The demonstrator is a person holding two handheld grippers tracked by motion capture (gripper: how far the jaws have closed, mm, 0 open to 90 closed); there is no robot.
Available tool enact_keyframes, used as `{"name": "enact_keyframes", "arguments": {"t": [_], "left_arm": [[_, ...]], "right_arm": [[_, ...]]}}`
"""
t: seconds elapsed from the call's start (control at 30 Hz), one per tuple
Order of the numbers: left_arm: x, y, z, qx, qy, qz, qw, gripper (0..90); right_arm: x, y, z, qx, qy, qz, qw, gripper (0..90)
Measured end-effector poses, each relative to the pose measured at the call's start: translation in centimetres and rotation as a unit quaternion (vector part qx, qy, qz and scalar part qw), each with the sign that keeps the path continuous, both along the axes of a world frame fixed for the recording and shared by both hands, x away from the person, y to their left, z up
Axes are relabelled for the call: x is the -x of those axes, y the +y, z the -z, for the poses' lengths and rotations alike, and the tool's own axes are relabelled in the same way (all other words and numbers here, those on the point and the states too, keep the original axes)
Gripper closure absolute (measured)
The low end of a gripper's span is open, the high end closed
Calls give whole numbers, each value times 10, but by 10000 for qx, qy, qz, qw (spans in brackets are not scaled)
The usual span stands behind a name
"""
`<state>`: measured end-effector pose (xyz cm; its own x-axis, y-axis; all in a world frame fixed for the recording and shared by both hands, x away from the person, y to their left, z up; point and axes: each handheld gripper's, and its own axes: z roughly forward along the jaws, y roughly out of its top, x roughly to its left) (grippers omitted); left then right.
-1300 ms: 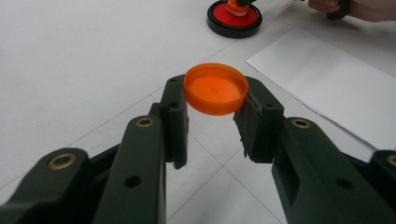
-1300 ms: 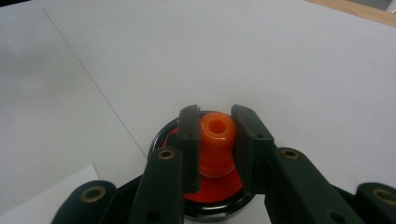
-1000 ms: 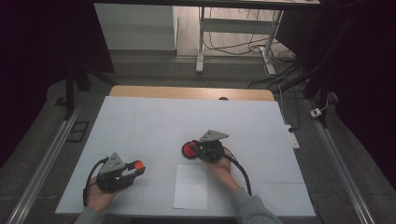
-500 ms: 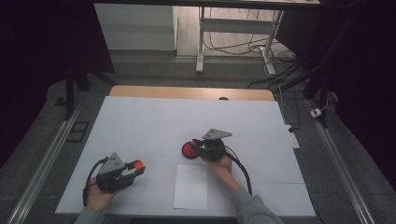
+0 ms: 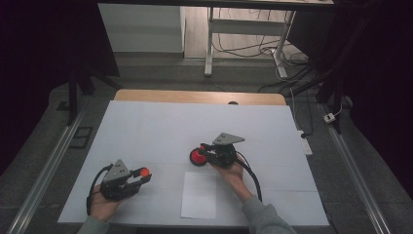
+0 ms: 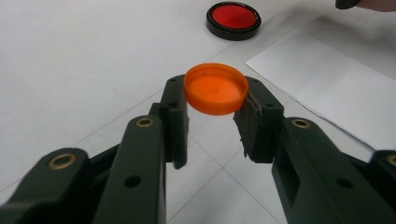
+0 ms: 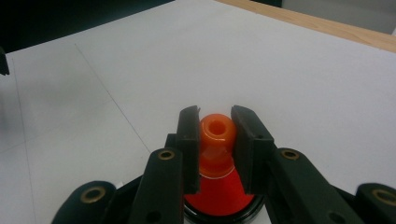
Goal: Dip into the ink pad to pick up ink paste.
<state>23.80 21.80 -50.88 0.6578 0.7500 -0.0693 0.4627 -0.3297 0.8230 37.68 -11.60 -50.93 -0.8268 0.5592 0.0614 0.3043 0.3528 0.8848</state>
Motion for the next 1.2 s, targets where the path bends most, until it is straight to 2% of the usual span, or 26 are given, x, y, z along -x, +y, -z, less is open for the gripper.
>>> {"name": "enact_keyframes", "arguments": {"t": [0.47, 0.87, 1.2], "left_arm": [[-1, 1, 1, -10, 3, -5, 10000, 653], [-4, 2, 3, 60, 49, 10, 10000, 653], [-2, 1, 4, 12, 30, 12, 10000, 653]], "right_arm": [[3, -4, -9, -115, -60, 13, 9999, 732], [7, -10, -19, -288, 10, 1, 9996, 731], [19, -20, -33, -376, -62, 5, 9993, 731]]}}
